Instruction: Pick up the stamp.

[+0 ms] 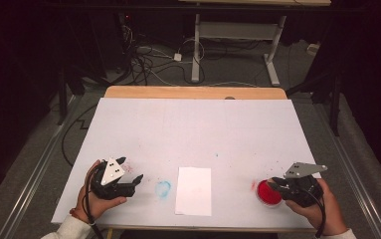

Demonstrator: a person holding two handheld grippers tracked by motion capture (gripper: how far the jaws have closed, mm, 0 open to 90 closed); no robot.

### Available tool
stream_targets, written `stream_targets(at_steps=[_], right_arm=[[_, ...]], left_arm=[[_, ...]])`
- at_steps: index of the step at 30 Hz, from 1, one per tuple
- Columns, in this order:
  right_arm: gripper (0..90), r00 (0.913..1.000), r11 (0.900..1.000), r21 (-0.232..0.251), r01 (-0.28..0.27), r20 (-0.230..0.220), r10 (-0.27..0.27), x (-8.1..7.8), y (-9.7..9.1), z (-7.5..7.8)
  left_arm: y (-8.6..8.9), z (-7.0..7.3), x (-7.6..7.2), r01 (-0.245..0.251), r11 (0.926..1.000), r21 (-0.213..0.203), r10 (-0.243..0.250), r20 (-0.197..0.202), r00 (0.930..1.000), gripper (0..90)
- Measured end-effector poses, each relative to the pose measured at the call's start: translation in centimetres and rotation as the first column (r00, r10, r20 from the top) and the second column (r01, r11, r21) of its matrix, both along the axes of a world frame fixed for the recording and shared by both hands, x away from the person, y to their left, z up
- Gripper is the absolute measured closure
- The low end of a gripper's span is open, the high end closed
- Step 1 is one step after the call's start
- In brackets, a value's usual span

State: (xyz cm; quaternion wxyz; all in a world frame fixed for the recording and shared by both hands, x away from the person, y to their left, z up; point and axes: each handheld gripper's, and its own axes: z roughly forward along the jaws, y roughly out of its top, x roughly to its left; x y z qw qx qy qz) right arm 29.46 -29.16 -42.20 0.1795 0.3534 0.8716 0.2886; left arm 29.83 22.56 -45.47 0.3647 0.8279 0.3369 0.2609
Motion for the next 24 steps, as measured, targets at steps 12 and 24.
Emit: stream_targets(at_steps=[12, 24], right_arm=[[75.7, 0.9997, 0.9998, 0.008, 0.018, -0.02, -0.017, 0.2, 0.2, -1.8], [75.8, 0.9998, 0.9992, 0.037, 0.016, 0.013, -0.016, -0.1, 0.0, -2.4]], left_arm=[[0.0, 0.0, 0.0, 0.002, 1.0, 0.003, -0.002, -0.005, 1.0, 19.3], [-0.1, 0.0, -0.1, 0.009, 1.0, 0.003, -0.009, -0.002, 1.0, 19.3]])
